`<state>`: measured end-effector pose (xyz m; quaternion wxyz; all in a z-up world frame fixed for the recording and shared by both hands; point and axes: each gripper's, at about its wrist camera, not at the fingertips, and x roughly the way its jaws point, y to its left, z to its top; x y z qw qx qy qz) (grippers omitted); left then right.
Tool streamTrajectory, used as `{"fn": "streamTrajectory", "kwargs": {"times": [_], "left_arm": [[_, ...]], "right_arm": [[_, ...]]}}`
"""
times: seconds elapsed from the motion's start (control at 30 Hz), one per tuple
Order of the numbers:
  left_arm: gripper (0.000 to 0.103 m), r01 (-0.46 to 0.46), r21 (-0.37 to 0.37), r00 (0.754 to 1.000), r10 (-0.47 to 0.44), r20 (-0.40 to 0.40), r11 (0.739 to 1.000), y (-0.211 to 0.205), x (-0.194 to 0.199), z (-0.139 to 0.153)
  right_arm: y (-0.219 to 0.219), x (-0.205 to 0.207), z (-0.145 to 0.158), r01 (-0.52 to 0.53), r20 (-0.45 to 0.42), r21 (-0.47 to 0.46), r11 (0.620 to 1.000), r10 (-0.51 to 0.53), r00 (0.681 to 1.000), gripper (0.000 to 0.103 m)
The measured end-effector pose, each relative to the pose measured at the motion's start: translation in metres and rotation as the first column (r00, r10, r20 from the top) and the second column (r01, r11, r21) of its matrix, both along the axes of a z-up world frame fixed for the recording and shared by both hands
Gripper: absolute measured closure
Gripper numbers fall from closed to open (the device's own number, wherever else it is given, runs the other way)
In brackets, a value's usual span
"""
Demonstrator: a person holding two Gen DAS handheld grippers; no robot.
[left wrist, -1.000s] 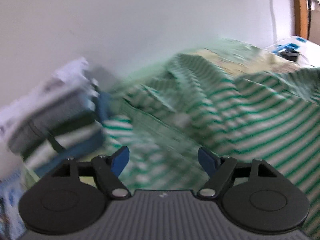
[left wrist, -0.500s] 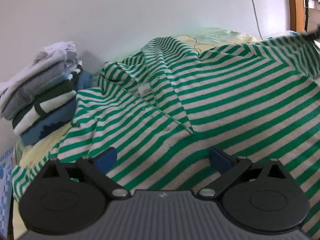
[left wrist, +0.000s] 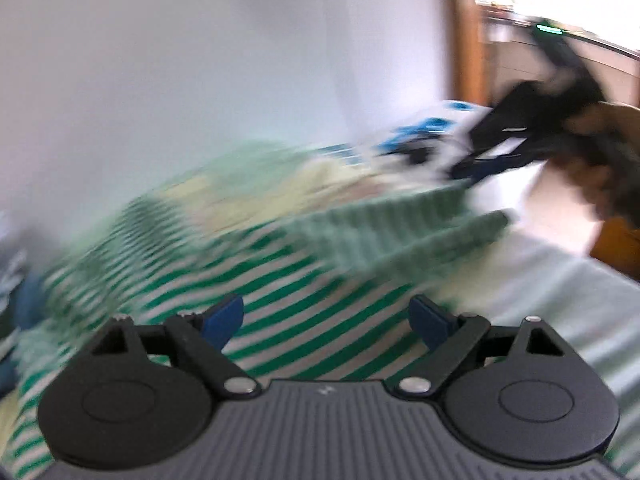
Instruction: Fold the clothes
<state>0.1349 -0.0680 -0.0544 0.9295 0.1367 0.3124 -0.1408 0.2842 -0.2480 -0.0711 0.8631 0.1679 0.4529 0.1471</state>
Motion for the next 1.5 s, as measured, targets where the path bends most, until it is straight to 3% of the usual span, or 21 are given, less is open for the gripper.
{"fn": "streamTrajectory", "kwargs": {"times": [0.1, 0.13, 0.17, 0.23, 0.27, 0.4, 0.53, 0.6, 0.67, 0.73, 0.87, 0.97, 1.03, 1.17, 1.33, 1.43, 1.5], "left_arm": [[0.006, 0.065, 0.042, 0.998, -0.065, 0.000, 0.997, -0.044, 0.020, -0.014], [0.009, 0.075, 0.044, 0.997, -0.074, -0.015, 0.996, -0.055, 0.027, -0.019], [0.013, 0.076, 0.035, 0.996, -0.075, -0.042, 0.996, -0.062, 0.035, -0.024], [0.029, 0.076, -0.002, 0.992, -0.076, -0.102, 0.997, -0.069, 0.044, -0.033], [0.028, 0.074, -0.023, 0.988, -0.077, -0.133, 0.997, -0.072, 0.048, -0.037], [0.013, 0.077, -0.087, 0.981, -0.091, -0.174, 0.993, -0.077, 0.051, -0.045], [0.005, 0.083, -0.100, 0.980, -0.099, -0.173, 0.992, -0.084, 0.046, -0.048], [0.006, 0.080, -0.103, 0.980, -0.097, -0.173, 0.991, -0.082, 0.041, -0.044], [0.013, 0.077, -0.107, 0.980, -0.094, -0.172, 0.991, -0.081, 0.035, -0.040], [0.010, 0.071, -0.145, 0.983, -0.093, -0.155, 0.987, -0.070, 0.024, -0.032], [0.005, 0.019, -0.233, 0.985, -0.058, -0.162, 0.972, -0.039, 0.003, -0.023], [0.005, -0.013, -0.244, 0.978, -0.038, -0.204, 0.970, -0.035, 0.005, -0.032], [0.005, -0.035, -0.251, 0.973, -0.025, -0.231, 0.967, -0.032, 0.006, -0.037], [0.002, -0.013, -0.215, 0.973, -0.037, -0.227, 0.977, -0.044, 0.001, -0.041], [0.001, 0.023, -0.163, 0.979, -0.055, -0.197, 0.986, -0.052, -0.013, -0.045], [0.001, 0.030, -0.146, 0.983, -0.056, -0.177, 0.989, -0.056, -0.017, -0.049], [0.001, 0.032, -0.138, 0.984, -0.056, -0.172, 0.990, -0.057, -0.018, -0.049]], "right_arm": [[0.008, 0.006, -0.004, -0.026, -0.020, -0.037, 0.999, 0.025, 0.999, 0.069], [0.011, 0.008, -0.006, -0.039, -0.028, -0.053, 0.998, 0.038, 0.999, 0.075], [0.014, 0.009, -0.007, -0.052, -0.035, -0.069, 0.996, 0.050, 0.998, 0.093], [0.014, 0.012, -0.001, -0.077, 0.007, -0.056, 0.995, 0.078, 0.997, 0.098], [0.015, 0.015, 0.004, -0.083, 0.049, -0.059, 0.995, 0.086, 0.995, 0.098], [0.014, 0.024, 0.023, -0.056, 0.245, -0.079, 0.995, 0.074, 0.967, 0.100], [0.022, 0.041, 0.002, -0.055, 0.234, -0.118, 0.992, 0.081, 0.969, 0.100], [0.021, 0.042, -0.010, -0.051, 0.222, -0.141, 0.989, 0.082, 0.972, 0.096], [0.020, 0.042, -0.021, -0.048, 0.210, -0.162, 0.986, 0.081, 0.974, 0.087], [-0.006, 0.027, -0.008, -0.026, 0.236, -0.075, 0.997, 0.043, 0.971, 0.074], [-0.038, -0.023, 0.004, -0.213, 0.222, 0.038, 0.976, 0.200, 0.954, 0.064], [-0.041, -0.048, -0.011, -0.270, 0.167, 0.012, 0.963, 0.265, 0.950, 0.060], [-0.036, -0.055, -0.020, -0.283, 0.175, -0.013, 0.959, 0.281, 0.944, 0.066], [-0.024, -0.055, -0.026, -0.277, 0.217, -0.025, 0.961, 0.276, 0.936, 0.097], [-0.036, -0.063, -0.005, -0.333, 0.194, -0.140, 0.932, 0.356, 0.914, 0.099], [-0.041, -0.059, -0.013, -0.323, 0.119, -0.207, 0.923, 0.352, 0.929, 0.102], [-0.037, -0.054, -0.010, -0.301, 0.124, -0.212, 0.930, 0.331, 0.936, 0.099]]}}
